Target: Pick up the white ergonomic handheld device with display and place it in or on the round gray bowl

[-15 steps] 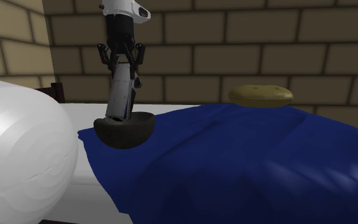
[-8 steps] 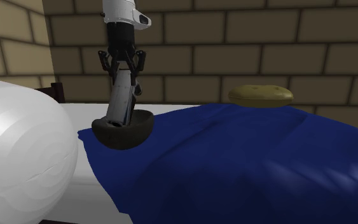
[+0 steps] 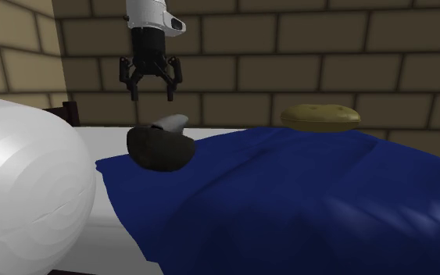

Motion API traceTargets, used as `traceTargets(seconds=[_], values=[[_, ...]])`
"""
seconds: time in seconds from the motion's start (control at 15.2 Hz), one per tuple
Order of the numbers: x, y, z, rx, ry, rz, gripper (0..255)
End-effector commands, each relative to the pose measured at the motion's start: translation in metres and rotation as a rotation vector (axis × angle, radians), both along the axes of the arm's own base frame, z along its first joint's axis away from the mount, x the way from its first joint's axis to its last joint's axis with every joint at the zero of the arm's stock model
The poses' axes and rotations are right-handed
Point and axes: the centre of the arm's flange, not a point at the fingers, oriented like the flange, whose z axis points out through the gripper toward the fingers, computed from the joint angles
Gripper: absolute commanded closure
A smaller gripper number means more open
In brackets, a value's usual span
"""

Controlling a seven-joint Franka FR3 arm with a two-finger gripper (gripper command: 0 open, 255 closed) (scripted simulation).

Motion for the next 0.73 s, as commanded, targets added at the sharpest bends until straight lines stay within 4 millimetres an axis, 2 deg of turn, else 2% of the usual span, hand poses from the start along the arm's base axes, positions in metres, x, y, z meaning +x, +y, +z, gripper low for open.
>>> traceTargets(seconds=[0.0, 0.26, 0.66], values=[[0.000, 0.000, 0.000, 0.000, 0.000, 0.000, 0], [0.001, 0.000, 0.050, 0.000, 0.000, 0.000, 0], [0.001, 0.000, 0.050, 0.000, 0.000, 0.000, 0]])
